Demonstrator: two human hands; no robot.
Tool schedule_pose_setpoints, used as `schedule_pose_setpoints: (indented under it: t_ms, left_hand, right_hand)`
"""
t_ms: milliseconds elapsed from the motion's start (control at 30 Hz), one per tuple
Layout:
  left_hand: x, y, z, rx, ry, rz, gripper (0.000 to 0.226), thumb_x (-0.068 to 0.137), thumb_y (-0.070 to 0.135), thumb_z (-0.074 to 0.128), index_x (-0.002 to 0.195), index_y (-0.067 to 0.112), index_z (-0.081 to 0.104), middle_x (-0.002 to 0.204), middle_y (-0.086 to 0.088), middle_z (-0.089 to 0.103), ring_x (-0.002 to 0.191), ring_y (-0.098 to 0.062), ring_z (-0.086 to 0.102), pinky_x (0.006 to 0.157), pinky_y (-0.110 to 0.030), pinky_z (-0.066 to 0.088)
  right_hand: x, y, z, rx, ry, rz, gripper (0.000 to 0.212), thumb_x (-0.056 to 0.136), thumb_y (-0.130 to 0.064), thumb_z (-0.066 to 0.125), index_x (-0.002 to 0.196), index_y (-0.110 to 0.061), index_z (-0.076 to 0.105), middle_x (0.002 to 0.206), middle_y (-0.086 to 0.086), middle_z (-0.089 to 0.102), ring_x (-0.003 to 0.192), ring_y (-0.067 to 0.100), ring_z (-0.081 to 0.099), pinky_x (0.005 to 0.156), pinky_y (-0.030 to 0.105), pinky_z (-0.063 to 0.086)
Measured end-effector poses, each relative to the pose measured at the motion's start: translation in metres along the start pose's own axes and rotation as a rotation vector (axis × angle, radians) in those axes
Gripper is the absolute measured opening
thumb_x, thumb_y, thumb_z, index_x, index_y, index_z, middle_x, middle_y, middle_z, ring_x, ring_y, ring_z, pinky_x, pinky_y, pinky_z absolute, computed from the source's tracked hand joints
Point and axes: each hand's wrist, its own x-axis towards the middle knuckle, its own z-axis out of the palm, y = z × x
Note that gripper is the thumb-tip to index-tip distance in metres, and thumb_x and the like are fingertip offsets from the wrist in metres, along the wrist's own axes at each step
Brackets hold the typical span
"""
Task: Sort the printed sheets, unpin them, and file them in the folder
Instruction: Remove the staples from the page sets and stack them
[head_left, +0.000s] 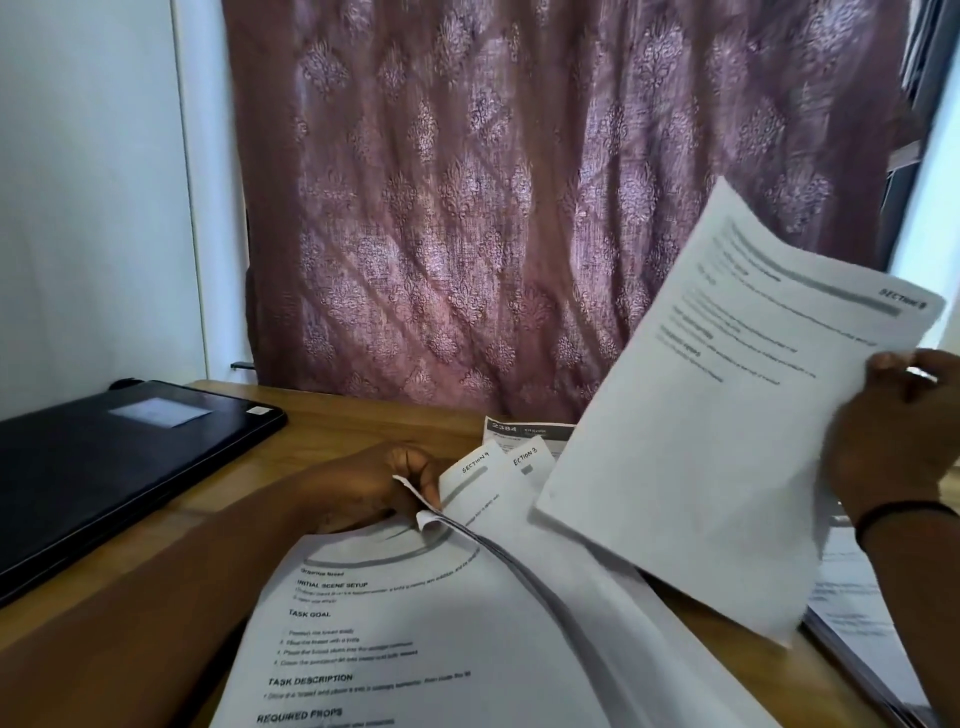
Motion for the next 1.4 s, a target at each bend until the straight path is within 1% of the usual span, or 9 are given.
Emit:
schedule_pose_setpoints:
  t_ms: [100, 200, 333, 467, 567, 833, 1000, 1167, 1400]
  left_hand:
    - [0.001, -0.001, -0.001, 0.004, 0.000, -0.003, 0.023, 0.058, -0.007, 0.066, 0.057, 0.016, 0.070, 0.064, -0.003, 0.066, 0.060, -0.009, 0.063, 0.060, -0.018, 0.048]
    - [0.002, -0.001, 0.000, 0.004, -0.004, -0.008, 0.022, 0.058, -0.006, 0.067, 0.057, 0.015, 0.070, 0.066, -0.005, 0.067, 0.063, -0.012, 0.063, 0.064, -0.021, 0.050]
    - [0.000, 0.000, 0.001, -0.013, 0.007, -0.023, 0.024, 0.054, -0.007, 0.070, 0.057, 0.016, 0.070, 0.069, -0.005, 0.068, 0.067, -0.014, 0.064, 0.071, -0.026, 0.049]
    - [-0.003, 0.006, 0.005, -0.035, -0.015, -0.013, 0.029, 0.065, -0.014, 0.071, 0.069, 0.014, 0.074, 0.076, -0.004, 0.070, 0.075, -0.015, 0.065, 0.072, -0.025, 0.052]
    - [-0.005, 0.009, 0.006, -0.086, -0.059, -0.041, 0.042, 0.075, -0.024, 0.058, 0.086, 0.012, 0.077, 0.094, -0.011, 0.072, 0.088, -0.020, 0.068, 0.082, -0.028, 0.056]
    - [-0.006, 0.011, 0.006, -0.099, -0.035, -0.075, 0.038, 0.076, -0.021, 0.059, 0.086, 0.011, 0.076, 0.096, -0.012, 0.072, 0.092, -0.024, 0.068, 0.090, -0.035, 0.052]
    - [-0.008, 0.015, 0.007, -0.095, -0.068, -0.071, 0.039, 0.077, -0.021, 0.058, 0.086, 0.012, 0.077, 0.095, -0.012, 0.072, 0.090, -0.023, 0.069, 0.085, -0.030, 0.055]
    - [-0.007, 0.012, 0.004, -0.091, -0.055, -0.080, 0.036, 0.076, -0.019, 0.061, 0.085, 0.012, 0.077, 0.092, -0.010, 0.073, 0.088, -0.020, 0.068, 0.082, -0.029, 0.054]
    - [-0.008, 0.015, 0.006, -0.067, -0.054, -0.054, 0.041, 0.078, -0.021, 0.058, 0.079, 0.014, 0.078, 0.085, -0.005, 0.073, 0.082, -0.015, 0.069, 0.075, -0.022, 0.054]
  right_hand:
    - [-0.027, -0.065, 0.003, -0.115, -0.091, -0.042, 0.006, 0.090, -0.044, 0.052, 0.087, -0.039, 0.054, 0.085, -0.003, 0.056, 0.084, 0.022, 0.053, 0.083, 0.039, 0.046]
    - [-0.037, -0.083, 0.010, -0.039, -0.186, -0.120, 0.016, 0.094, -0.021, 0.054, 0.106, -0.013, 0.060, 0.099, 0.008, 0.060, 0.095, 0.025, 0.055, 0.079, 0.017, 0.033]
    - [-0.037, -0.085, 0.013, -0.095, -0.189, -0.118, 0.022, 0.095, -0.020, 0.055, 0.110, -0.004, 0.059, 0.108, 0.016, 0.064, 0.101, 0.029, 0.056, 0.075, 0.015, 0.030]
    - [-0.042, -0.094, 0.009, -0.055, -0.219, -0.157, 0.010, 0.095, -0.019, 0.055, 0.093, -0.029, 0.057, 0.085, -0.010, 0.057, 0.083, 0.009, 0.049, 0.074, 0.014, 0.030]
    - [-0.042, -0.096, 0.012, -0.044, -0.310, -0.115, 0.010, 0.095, -0.019, 0.057, 0.102, -0.013, 0.059, 0.091, 0.002, 0.060, 0.084, 0.013, 0.050, 0.074, 0.017, 0.032]
    - [-0.087, -0.090, 0.030, 0.025, -1.087, 0.194, 0.017, 0.088, -0.001, 0.063, 0.078, -0.008, 0.052, 0.045, -0.007, 0.053, 0.043, 0.003, 0.043, 0.040, 0.011, 0.034]
    - [-0.099, -0.086, 0.025, 0.009, -1.617, 0.531, 0.036, 0.082, -0.003, 0.071, 0.117, 0.000, 0.060, 0.111, 0.020, 0.070, 0.098, 0.035, 0.068, 0.083, 0.042, 0.057]
    - [-0.105, -0.087, 0.027, 0.069, -1.591, 0.639, 0.065, 0.062, -0.014, 0.085, 0.120, 0.001, 0.059, 0.113, 0.023, 0.068, 0.100, 0.039, 0.067, 0.088, 0.048, 0.055]
    - [-0.141, -0.106, 0.035, -0.034, -1.540, 0.606, 0.014, 0.088, 0.003, 0.062, 0.100, -0.003, 0.064, 0.086, 0.013, 0.073, 0.064, 0.019, 0.068, 0.061, 0.027, 0.054]
